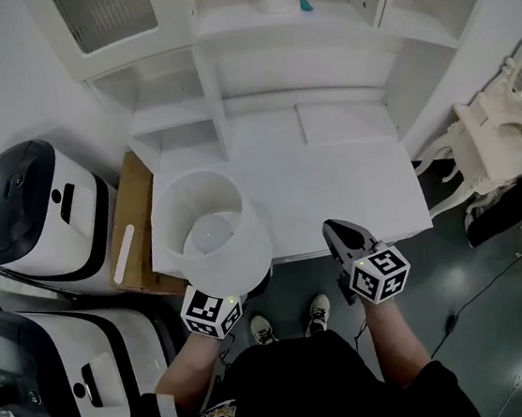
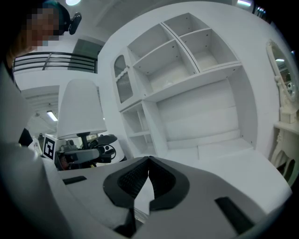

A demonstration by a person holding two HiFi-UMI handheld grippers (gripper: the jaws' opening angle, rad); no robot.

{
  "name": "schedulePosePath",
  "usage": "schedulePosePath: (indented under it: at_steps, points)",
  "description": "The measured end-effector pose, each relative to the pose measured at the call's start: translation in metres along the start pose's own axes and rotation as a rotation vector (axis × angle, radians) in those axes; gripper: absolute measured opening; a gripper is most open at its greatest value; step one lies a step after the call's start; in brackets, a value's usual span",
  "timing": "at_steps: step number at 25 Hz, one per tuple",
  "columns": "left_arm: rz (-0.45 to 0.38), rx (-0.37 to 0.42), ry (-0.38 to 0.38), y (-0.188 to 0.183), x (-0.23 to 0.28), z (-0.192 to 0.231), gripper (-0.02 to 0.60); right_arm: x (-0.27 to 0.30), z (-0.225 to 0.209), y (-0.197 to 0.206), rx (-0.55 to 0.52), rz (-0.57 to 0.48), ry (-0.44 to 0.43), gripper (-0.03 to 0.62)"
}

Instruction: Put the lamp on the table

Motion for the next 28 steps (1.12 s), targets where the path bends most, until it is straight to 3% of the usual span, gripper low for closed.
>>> schedulePosePath:
  at_steps: [28]
  points:
    - [0.010, 0.000, -0.153, -0.002, 0.087, -0.036, 0.140, 0.010, -0.103, -0.022, -0.007, 0.040, -0.166, 0.026]
Point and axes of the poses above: the fingertips, and each gripper's own axes: x forward along the fingers, z to its left, y out of its underside, the point moved 4 cm from there along -x, backward along the fingers, and after that the axes turned 4 degrees about -y, right-handed, at the moved point
